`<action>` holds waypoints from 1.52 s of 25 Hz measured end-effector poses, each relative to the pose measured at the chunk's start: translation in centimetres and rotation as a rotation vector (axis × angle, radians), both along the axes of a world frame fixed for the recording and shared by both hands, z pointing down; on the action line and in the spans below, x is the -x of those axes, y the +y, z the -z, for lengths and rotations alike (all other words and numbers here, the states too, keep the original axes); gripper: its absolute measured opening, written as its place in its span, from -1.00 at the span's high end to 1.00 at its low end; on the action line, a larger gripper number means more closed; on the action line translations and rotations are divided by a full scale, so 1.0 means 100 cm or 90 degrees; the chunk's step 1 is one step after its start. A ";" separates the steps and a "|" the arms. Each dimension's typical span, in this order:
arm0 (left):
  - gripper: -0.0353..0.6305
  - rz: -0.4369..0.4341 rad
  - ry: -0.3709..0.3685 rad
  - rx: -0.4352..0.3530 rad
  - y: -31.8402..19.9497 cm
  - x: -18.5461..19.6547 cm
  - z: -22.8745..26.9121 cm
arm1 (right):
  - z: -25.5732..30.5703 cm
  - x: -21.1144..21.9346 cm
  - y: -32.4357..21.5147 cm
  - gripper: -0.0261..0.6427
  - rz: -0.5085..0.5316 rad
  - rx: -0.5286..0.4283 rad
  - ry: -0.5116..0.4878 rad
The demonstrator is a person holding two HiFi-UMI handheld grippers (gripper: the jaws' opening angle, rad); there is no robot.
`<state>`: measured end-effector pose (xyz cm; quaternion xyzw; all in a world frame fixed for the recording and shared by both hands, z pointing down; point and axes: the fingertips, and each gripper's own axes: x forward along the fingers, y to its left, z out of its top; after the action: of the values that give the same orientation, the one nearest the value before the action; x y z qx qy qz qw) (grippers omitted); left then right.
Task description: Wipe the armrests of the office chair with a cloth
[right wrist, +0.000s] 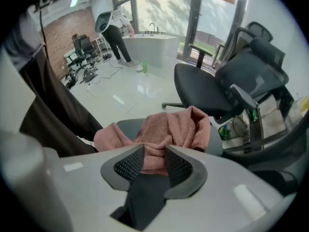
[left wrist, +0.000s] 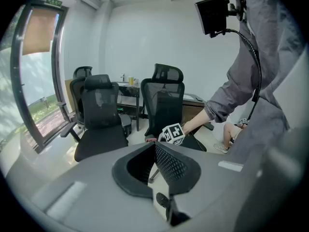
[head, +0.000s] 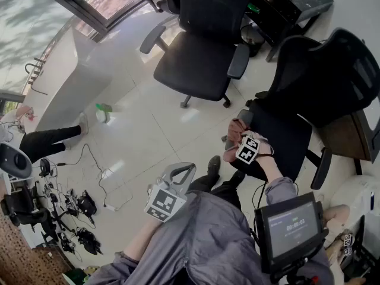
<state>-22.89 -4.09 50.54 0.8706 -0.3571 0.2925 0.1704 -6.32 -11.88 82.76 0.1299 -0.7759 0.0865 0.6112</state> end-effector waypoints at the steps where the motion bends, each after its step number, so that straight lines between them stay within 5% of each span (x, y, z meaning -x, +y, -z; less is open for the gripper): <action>1: 0.84 0.006 0.003 -0.003 -0.002 0.003 0.002 | 0.000 0.004 0.003 0.53 0.023 -0.012 -0.002; 7: 0.84 0.019 0.002 -0.002 -0.013 0.020 -0.001 | -0.007 0.016 0.011 0.66 0.103 0.032 0.014; 12: 0.84 0.027 -0.002 0.007 -0.011 0.021 -0.002 | -0.003 0.017 0.010 0.81 0.088 0.067 -0.009; 18: 0.84 0.064 -0.007 0.018 -0.003 0.006 0.000 | 0.019 -0.003 -0.045 0.83 0.017 0.007 -0.023; 29: 0.84 0.187 -0.035 0.048 0.035 -0.043 -0.001 | 0.004 -0.008 -0.103 0.83 0.064 -0.025 -0.057; 33: 0.84 0.212 -0.041 0.035 0.036 -0.062 0.000 | 0.000 -0.019 -0.087 0.83 0.053 -0.015 -0.028; 38: 0.84 0.241 -0.039 -0.005 0.026 -0.068 0.011 | 0.003 -0.003 -0.023 0.83 0.149 0.001 -0.053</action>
<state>-16.13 -1.47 49.45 0.7793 -0.5206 0.2800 0.2077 -5.97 -14.17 82.46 0.0342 -0.8103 0.0207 0.5846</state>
